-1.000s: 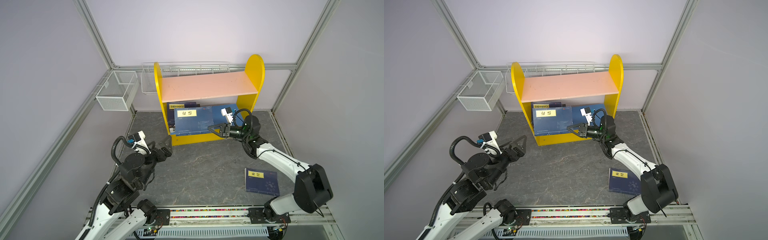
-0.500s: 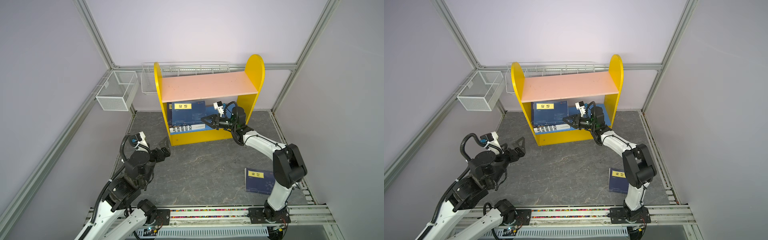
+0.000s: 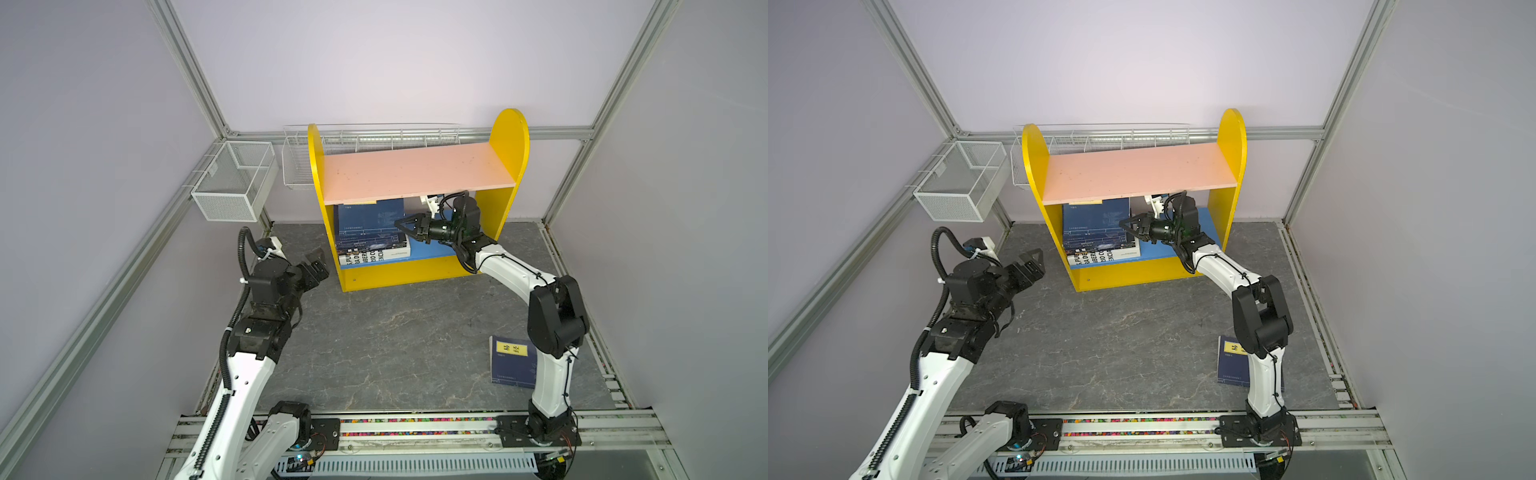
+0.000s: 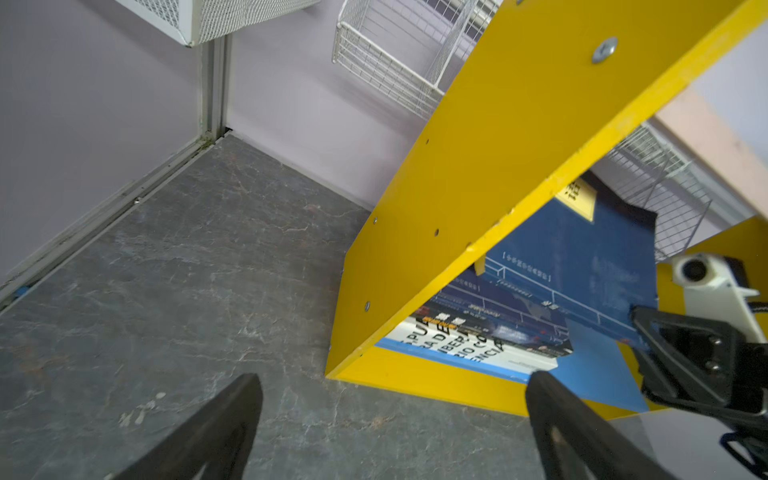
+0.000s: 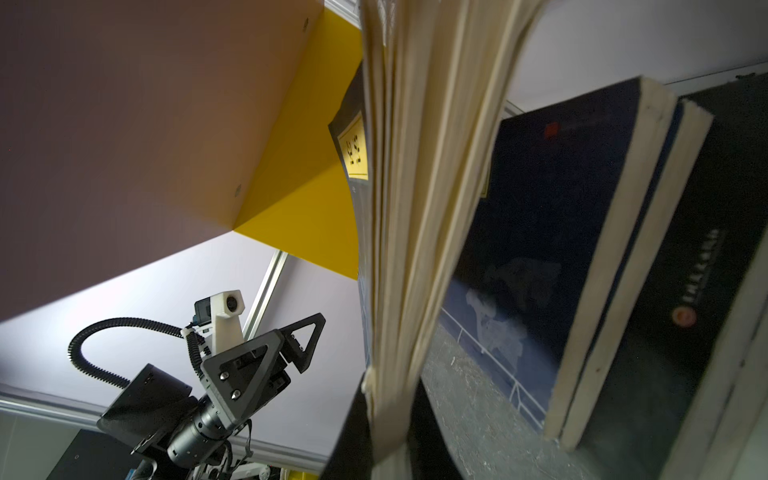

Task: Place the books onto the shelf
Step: 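Push the labelled book onto the blue shelf with the right gripper while the left withdraws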

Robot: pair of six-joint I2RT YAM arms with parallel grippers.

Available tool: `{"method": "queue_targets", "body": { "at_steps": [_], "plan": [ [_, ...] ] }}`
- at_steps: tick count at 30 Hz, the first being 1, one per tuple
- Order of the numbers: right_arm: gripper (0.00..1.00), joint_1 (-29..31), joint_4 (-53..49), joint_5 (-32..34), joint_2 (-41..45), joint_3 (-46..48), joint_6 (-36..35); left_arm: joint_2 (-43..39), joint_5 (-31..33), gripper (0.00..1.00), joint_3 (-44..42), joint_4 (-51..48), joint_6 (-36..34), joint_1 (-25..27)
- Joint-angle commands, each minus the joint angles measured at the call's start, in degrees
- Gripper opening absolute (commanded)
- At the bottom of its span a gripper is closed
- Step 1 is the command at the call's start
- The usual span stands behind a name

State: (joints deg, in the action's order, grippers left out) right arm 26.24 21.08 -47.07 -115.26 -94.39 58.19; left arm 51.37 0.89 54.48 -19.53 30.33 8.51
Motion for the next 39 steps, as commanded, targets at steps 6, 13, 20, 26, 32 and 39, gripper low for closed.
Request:
{"method": "queue_targets", "body": {
  "at_steps": [6,13,20,26,32,39],
  "plan": [
    [0.14,0.80,-13.24,0.10,-4.57,-10.61,-8.32,2.28,-9.11,0.99,2.08,7.18,-2.02,-0.95],
    [0.14,1.40,-20.41,0.84,-6.45,-13.82,-13.21,3.01,-8.98,0.99,1.71,7.67,-1.28,-0.95],
    [0.15,1.35,-22.28,0.57,-7.37,-14.21,-13.58,2.71,-8.88,0.99,1.42,7.39,-0.97,-0.95],
    [0.14,0.85,-20.35,-0.08,-6.97,-12.99,-11.57,2.59,-9.33,0.99,1.09,7.13,-0.45,-0.95],
    [0.15,0.74,-23.21,0.59,-6.98,-14.99,-11.84,2.12,-9.86,0.99,0.99,6.87,-0.38,-0.95],
    [0.13,-0.23,-21.35,1.15,-6.52,-12.82,-10.86,2.29,-10.67,0.99,0.80,6.93,0.26,-0.95]
  ]
}}
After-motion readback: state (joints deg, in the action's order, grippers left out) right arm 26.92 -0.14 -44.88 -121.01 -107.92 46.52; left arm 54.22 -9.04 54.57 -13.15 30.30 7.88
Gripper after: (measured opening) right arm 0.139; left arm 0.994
